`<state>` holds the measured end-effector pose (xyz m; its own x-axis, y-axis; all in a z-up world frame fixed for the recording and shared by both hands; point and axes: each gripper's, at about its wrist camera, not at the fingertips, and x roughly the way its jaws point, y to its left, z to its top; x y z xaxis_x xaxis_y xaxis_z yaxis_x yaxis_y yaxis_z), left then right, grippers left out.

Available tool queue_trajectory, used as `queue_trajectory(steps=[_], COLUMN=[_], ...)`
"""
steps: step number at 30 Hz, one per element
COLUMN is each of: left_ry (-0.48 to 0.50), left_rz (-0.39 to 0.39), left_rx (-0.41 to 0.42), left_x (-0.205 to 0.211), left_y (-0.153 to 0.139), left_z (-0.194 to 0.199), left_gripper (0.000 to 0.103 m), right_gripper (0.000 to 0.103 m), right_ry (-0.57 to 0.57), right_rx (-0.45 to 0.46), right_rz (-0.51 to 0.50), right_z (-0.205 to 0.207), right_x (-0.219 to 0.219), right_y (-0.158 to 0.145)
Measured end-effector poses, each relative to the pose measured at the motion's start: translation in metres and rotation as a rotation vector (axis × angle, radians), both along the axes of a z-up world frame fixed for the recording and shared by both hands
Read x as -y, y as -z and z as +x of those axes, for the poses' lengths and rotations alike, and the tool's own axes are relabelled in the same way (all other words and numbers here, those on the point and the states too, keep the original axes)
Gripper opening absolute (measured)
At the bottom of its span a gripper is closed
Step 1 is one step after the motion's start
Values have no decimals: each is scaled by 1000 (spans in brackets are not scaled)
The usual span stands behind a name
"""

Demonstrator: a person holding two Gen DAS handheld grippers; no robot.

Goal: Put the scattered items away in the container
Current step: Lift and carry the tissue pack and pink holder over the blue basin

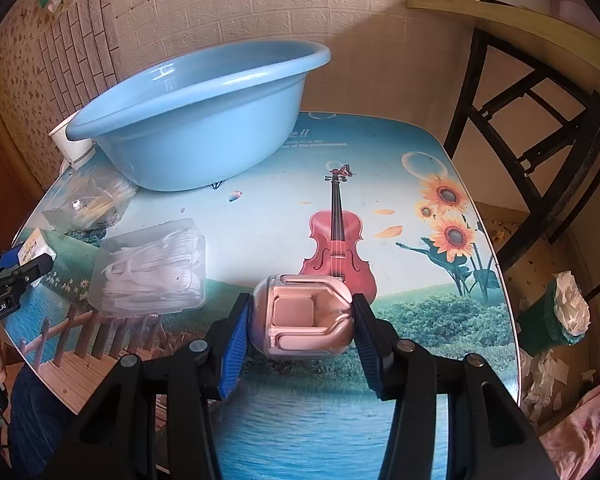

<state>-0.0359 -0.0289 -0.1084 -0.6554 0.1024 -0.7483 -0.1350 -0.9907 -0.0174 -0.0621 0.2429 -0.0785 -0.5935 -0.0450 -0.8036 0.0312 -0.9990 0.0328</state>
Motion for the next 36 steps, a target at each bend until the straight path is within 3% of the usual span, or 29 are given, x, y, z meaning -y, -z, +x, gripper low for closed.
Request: queue_trajectory(steps=[15,17,22,36], left_ry=[1,1,-3,-65], left_rz=[6,5,6,55], left_rx=[-28,-28,-13,-48], left_x=[-4,-3,-6,-14], left_y=[1,-1,-3,-36], left_z=[-6,-6,-4,16], left_gripper=[72,65,64,64], right_gripper=[50,50,50,50], right_ry=[1,1,-5,-17], right_rx=[-15,-17,-7,-28], right_rz=[25,24,18,-14], right_z=[0,0,1,12], right_x=[3,3,4,8], right_y=[3,3,1,-16])
